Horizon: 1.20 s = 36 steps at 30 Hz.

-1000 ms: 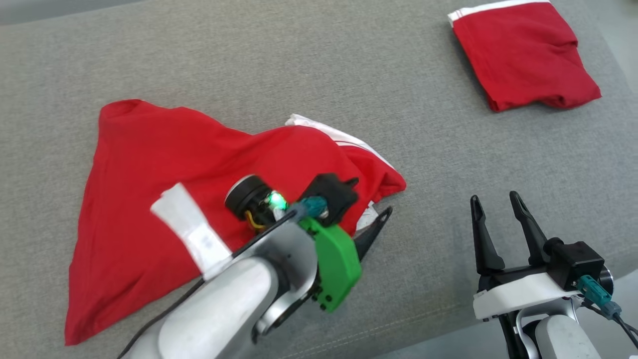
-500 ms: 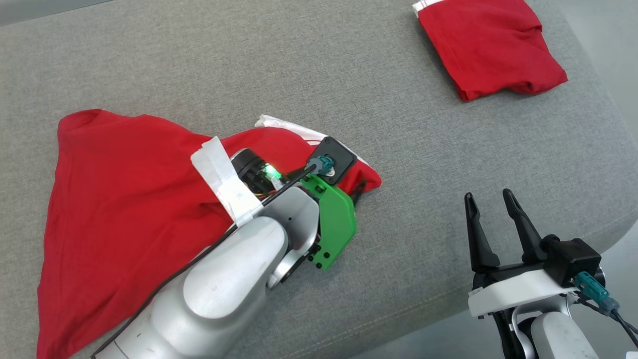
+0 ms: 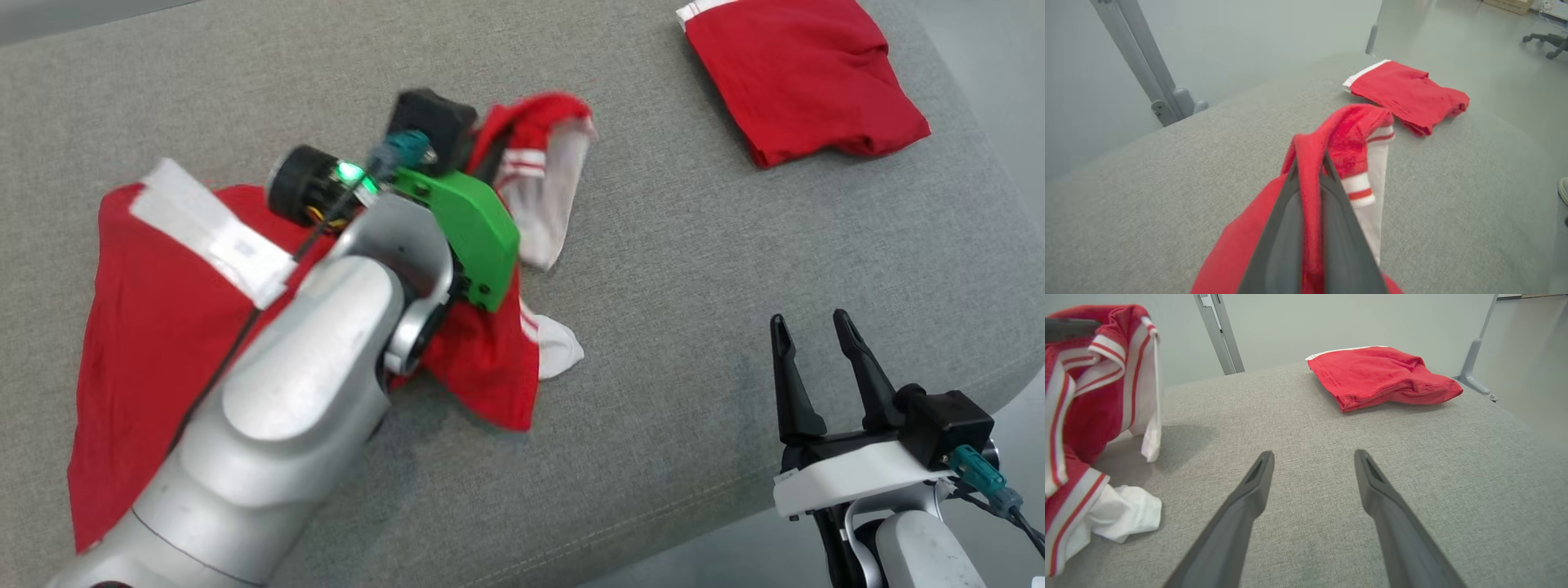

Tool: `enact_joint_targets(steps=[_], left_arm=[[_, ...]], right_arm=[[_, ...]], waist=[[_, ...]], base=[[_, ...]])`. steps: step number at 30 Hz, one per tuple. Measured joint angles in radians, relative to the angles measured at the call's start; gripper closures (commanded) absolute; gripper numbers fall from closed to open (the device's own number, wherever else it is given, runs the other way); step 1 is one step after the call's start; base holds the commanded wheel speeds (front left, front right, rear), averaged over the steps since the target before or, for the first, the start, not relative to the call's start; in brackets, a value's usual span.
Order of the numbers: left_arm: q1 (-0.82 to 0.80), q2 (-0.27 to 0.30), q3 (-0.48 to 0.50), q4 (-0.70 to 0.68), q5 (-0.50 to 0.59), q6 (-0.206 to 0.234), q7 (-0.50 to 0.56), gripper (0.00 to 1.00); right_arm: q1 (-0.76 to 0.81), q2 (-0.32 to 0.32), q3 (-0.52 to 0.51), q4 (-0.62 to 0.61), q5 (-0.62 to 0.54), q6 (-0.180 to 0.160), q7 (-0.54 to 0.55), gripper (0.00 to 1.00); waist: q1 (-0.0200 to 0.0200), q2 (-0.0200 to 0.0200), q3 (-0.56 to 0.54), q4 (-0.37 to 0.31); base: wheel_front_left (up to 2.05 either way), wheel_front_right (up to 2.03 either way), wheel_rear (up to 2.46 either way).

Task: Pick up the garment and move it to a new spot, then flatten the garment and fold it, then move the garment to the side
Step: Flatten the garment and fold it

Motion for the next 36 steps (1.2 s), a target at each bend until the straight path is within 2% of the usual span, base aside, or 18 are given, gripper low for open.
enact_joint_targets(steps=[5,11,15,17,22,26,31,36], left_arm=[[-0.072,0.039,0.083,0.056,0.012,0.033,-0.103,1.0],[-0.178,0.069,0.13,0.215,0.029,0.018,-0.233,1.0],[-0.229,0.06,0.142,0.344,0.044,0.008,-0.341,1.0],[-0.229,0.059,0.143,0.413,0.044,0.0,-0.377,0.0],[-0.227,0.048,0.154,0.517,0.026,-0.012,-0.444,0.0],[-0.203,0.033,0.167,0.528,0.002,-0.027,-0.474,0.0],[-0.098,0.007,0.151,0.449,-0.03,-0.066,-0.481,0.0],[0.082,0.024,0.125,0.285,-0.038,-0.049,-0.49,0.0]], right_arm=[[-0.006,0.0,0.02,0.0,0.0,0.0,0.0,0.0],[-0.025,0.0,0.069,0.001,-0.001,0.0,0.0,0.0],[-0.028,-0.001,0.079,0.008,0.004,0.0,0.0,0.0],[-0.029,0.0,0.082,0.009,0.007,0.0,0.0,0.0],[-0.018,-0.001,0.054,0.011,0.011,0.0,0.0,0.0],[-0.006,0.0,0.033,0.012,0.008,0.0,0.0,0.0],[0.008,0.0,0.016,0.011,-0.008,0.0,0.0,0.0],[0.032,0.001,-0.017,0.005,-0.035,0.0,0.0,0.0]], waist=[[0.0,0.0,0.009,-0.009],[0.0,0.0,0.035,-0.047],[0.0,0.0,0.059,-0.079],[0.0,0.0,0.069,-0.095],[0.0001,0.0,0.083,-0.106],[0.0001,0.0,0.075,-0.09],[0.0001,0.0,0.045,-0.051],[0.0,0.0,-0.003,-0.009]], base=[[0.0,0.0,0.0],[0.0,0.0,0.0],[0.0,0.0,0.0],[0.0,0.0,0.0],[0.0,0.0,0.0],[0.0,0.0,0.0],[0.0,0.0,0.0],[0.0,0.0,0.0]])
